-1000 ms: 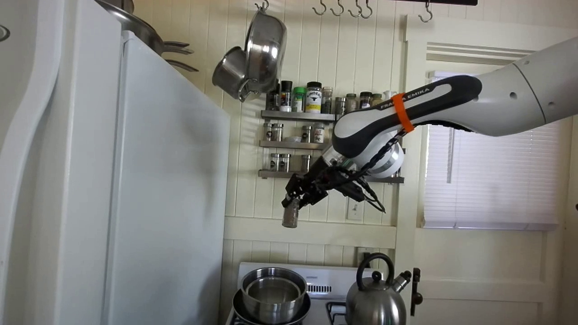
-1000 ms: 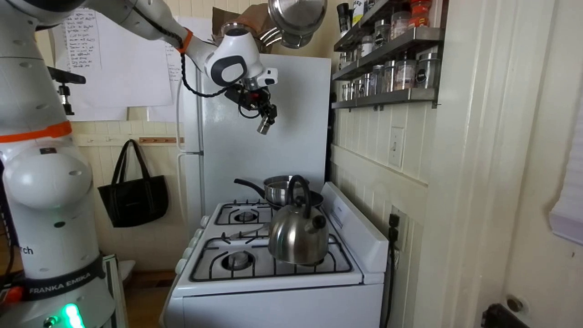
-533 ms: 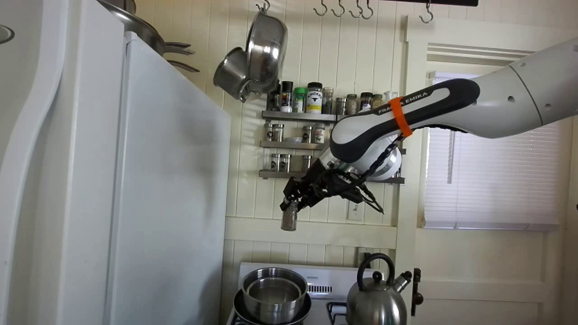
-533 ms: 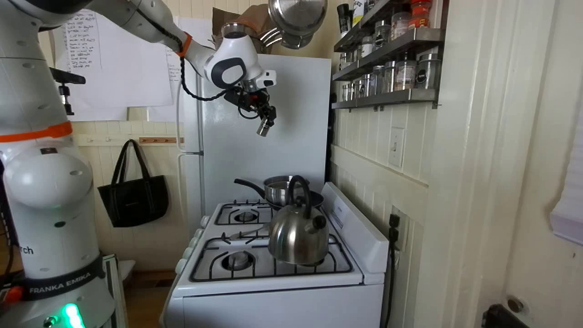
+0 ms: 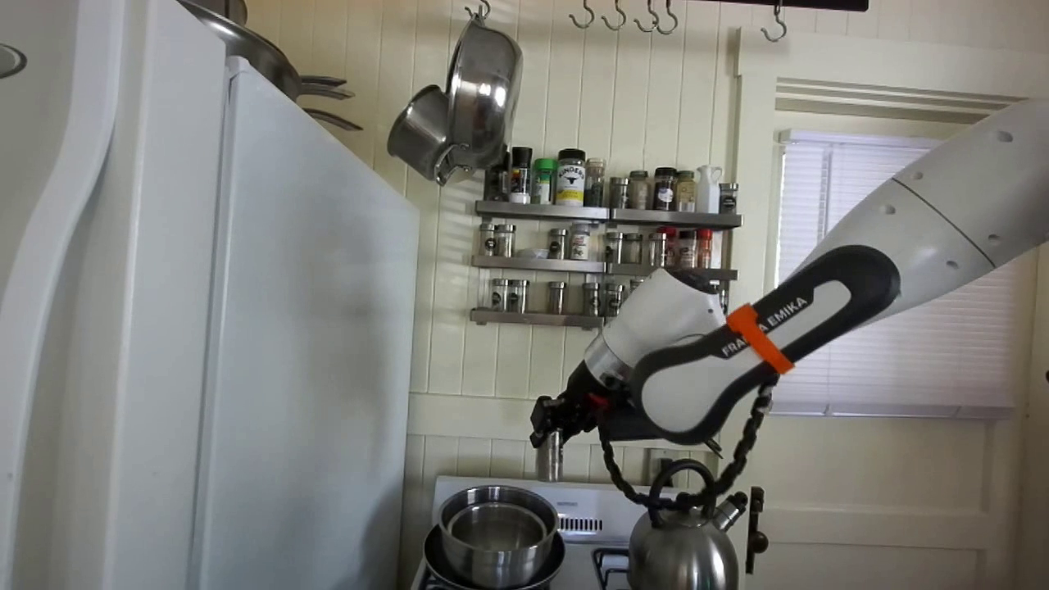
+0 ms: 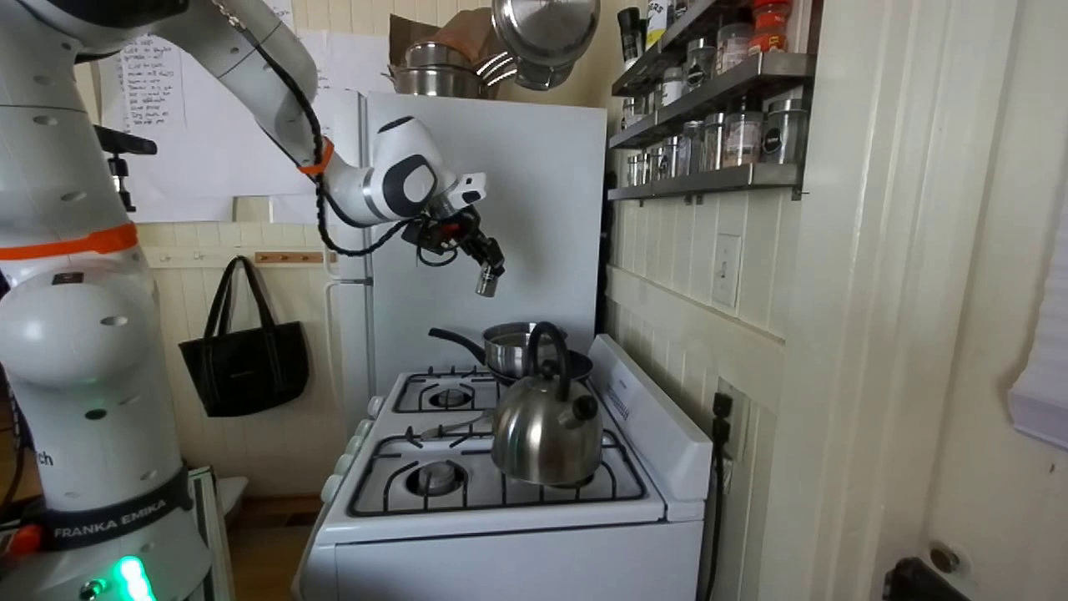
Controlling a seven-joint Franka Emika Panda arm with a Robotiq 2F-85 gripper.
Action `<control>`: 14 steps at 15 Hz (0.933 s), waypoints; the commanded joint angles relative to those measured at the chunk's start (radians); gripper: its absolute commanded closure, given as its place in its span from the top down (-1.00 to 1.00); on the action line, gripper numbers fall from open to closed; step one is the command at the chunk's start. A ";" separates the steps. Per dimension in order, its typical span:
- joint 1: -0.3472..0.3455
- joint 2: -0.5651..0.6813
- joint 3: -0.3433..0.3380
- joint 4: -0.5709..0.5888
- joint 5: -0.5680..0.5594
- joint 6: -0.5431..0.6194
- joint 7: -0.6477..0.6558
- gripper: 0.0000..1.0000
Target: Remove one glass jar from the bottom shelf and put it on the stovetop.
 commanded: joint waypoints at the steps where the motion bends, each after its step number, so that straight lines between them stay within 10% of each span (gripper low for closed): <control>1: -0.194 -0.130 0.148 -0.179 -0.230 0.147 0.271 -0.53; 7: -0.310 -0.231 0.347 -0.302 -0.244 0.262 0.468 -0.53; 8: -0.277 -0.223 0.295 -0.324 -0.216 0.253 0.389 -0.03; 14: -0.294 -0.228 0.336 -0.302 -0.217 0.253 0.436 -0.03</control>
